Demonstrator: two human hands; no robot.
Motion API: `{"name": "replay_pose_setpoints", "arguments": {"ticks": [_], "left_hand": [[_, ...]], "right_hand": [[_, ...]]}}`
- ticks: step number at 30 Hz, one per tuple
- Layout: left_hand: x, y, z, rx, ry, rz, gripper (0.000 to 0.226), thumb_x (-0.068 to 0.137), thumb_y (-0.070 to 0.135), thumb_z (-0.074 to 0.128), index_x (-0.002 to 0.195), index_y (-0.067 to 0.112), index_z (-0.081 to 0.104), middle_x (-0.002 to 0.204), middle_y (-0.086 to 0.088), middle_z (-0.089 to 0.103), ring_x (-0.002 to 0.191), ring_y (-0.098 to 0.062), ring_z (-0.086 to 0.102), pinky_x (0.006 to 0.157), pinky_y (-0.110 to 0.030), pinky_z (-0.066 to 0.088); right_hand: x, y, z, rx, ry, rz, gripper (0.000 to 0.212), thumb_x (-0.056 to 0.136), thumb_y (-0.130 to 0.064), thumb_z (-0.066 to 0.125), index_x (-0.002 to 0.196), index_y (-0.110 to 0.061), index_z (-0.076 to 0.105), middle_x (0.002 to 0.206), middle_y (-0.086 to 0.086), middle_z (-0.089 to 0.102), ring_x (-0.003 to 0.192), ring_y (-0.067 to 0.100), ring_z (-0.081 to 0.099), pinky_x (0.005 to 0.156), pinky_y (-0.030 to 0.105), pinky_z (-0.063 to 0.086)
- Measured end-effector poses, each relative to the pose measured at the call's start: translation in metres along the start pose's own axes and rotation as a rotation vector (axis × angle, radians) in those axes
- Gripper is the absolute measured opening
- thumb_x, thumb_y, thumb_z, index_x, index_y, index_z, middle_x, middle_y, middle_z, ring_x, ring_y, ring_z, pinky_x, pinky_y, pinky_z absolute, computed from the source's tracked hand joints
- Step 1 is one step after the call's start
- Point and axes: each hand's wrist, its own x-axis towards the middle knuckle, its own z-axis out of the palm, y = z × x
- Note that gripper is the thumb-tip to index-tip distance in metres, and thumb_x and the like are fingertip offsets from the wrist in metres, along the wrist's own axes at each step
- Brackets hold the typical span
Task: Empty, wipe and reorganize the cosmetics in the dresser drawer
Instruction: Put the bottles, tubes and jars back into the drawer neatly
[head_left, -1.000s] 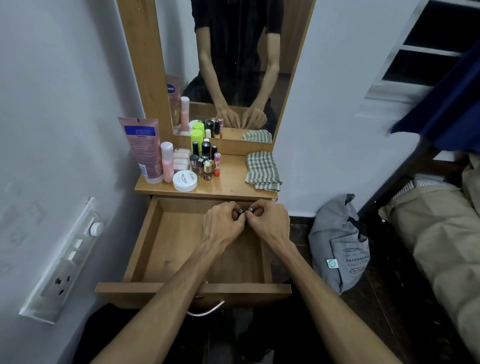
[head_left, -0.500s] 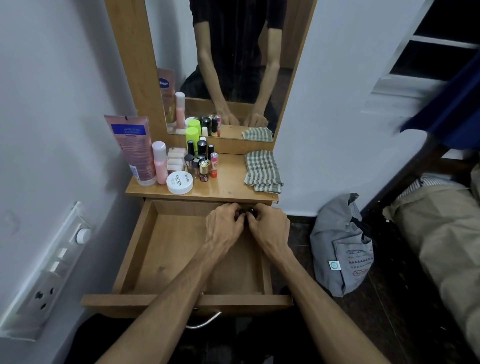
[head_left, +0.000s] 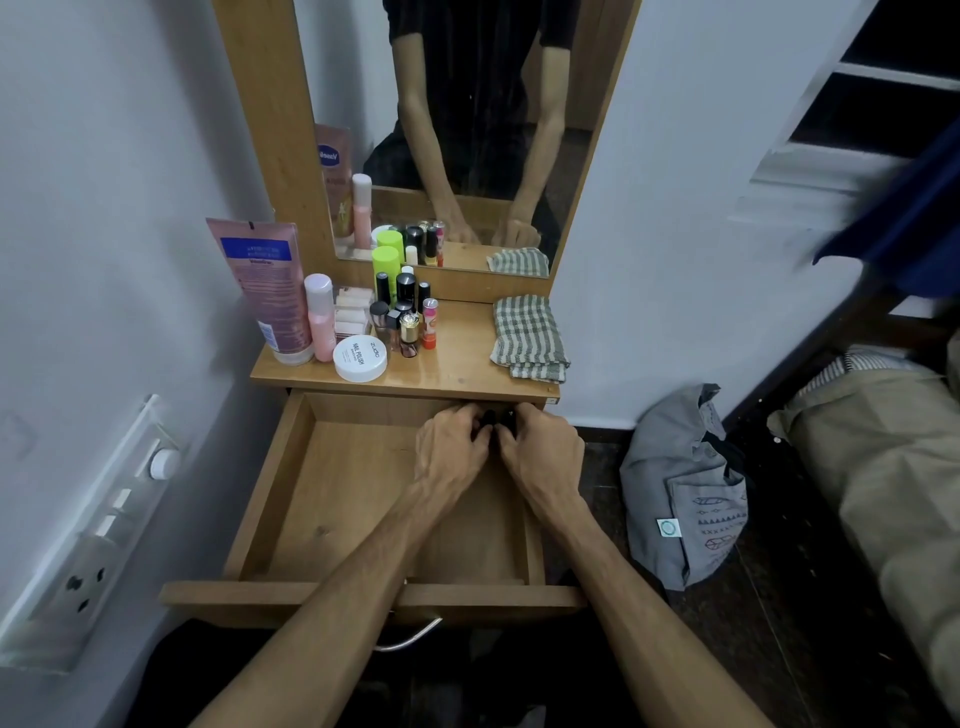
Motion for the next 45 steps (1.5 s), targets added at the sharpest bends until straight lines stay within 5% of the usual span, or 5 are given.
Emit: {"name": "replay_pose_setpoints", "arguments": {"ticks": [12, 20, 27, 34, 45], "left_hand": [[-0.015, 0.006, -0.039, -0.105, 0.282, 0.044, 0.005, 0.076, 0.024, 0.068, 0.078, 0.02, 0.068, 0.07, 0.006, 0.068, 0.062, -0.015, 0.064, 0.055, -0.029, 0.046], [0.017, -0.001, -0.09, -0.059, 0.432, 0.066, 0.006, 0.085, 0.021, 0.063, 0.086, 0.018, 0.068, 0.075, 0.006, 0.07, 0.066, -0.014, 0.063, 0.056, -0.029, 0.046], [0.057, -0.012, -0.111, -0.02, 0.396, 0.052, 0.034, 0.092, 0.035, 0.062, 0.12, 0.015, 0.066, 0.091, -0.002, 0.071, 0.085, -0.021, 0.067, 0.07, -0.036, 0.052], [0.067, -0.013, -0.107, 0.103, 0.336, 0.039, 0.032, 0.094, 0.034, 0.059, 0.115, 0.012, 0.07, 0.096, -0.009, 0.07, 0.09, -0.032, 0.068, 0.068, -0.04, 0.049], [0.062, -0.012, -0.107, 0.118, 0.356, 0.07, 0.026, 0.094, 0.033, 0.061, 0.107, 0.013, 0.071, 0.095, -0.004, 0.063, 0.079, -0.027, 0.065, 0.061, -0.038, 0.05]], "right_hand": [[-0.002, -0.029, -0.028, 0.271, 0.239, -0.055, 0.003, 0.081, -0.023, 0.073, 0.082, -0.022, 0.076, 0.059, -0.006, 0.066, 0.056, 0.014, 0.063, 0.056, 0.029, 0.051], [0.031, -0.071, -0.033, 0.373, 0.226, -0.065, 0.012, 0.088, -0.03, 0.071, 0.094, -0.023, 0.079, 0.064, -0.011, 0.068, 0.06, 0.003, 0.061, 0.064, 0.029, 0.056], [0.071, -0.104, -0.028, 0.367, 0.158, -0.039, 0.039, 0.091, -0.049, 0.067, 0.117, -0.021, 0.076, 0.083, -0.008, 0.074, 0.081, 0.01, 0.068, 0.077, 0.032, 0.055], [0.096, -0.114, -0.021, 0.365, 0.102, -0.006, 0.041, 0.088, -0.046, 0.069, 0.122, -0.023, 0.073, 0.091, -0.005, 0.077, 0.093, 0.016, 0.07, 0.078, 0.03, 0.052], [0.094, -0.108, -0.02, 0.429, 0.114, -0.028, 0.025, 0.088, -0.042, 0.069, 0.102, -0.024, 0.079, 0.085, -0.01, 0.076, 0.079, 0.005, 0.067, 0.064, 0.021, 0.046]]}}
